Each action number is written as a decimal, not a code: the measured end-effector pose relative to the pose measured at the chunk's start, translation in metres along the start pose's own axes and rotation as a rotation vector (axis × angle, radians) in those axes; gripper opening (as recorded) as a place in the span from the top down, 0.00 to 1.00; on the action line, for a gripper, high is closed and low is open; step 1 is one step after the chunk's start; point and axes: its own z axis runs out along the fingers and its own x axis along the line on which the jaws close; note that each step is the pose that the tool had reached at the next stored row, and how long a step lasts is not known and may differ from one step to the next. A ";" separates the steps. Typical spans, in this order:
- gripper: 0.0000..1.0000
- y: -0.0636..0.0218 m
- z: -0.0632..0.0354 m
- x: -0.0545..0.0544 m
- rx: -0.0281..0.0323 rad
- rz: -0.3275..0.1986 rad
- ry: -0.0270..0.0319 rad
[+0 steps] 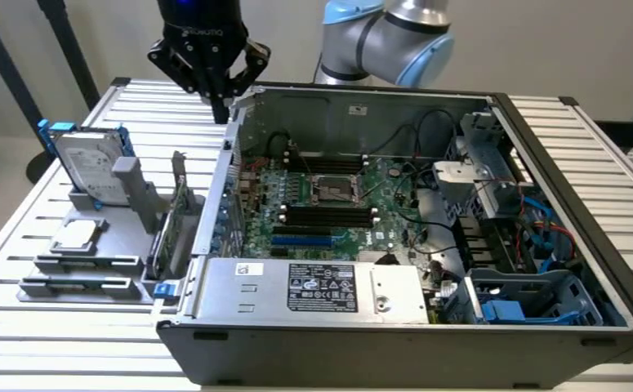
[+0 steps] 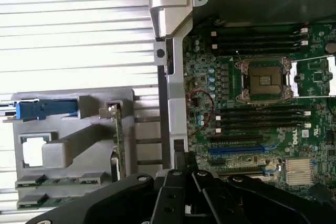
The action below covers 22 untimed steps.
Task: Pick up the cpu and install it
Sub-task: 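Reach for the cpu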
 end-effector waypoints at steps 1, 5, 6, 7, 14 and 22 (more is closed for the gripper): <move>0.89 -0.0003 0.0008 0.004 0.0003 0.000 0.0004; 0.89 -0.0016 0.0039 0.023 0.0016 0.000 0.0018; 0.89 -0.0020 0.0046 0.027 0.0020 0.000 0.0021; 0.89 -0.0023 0.0053 0.032 0.0025 0.000 0.0024; 0.89 -0.0045 0.0090 0.063 0.0071 0.000 0.0052; 0.89 -0.0070 0.0133 0.100 0.0126 0.000 0.0082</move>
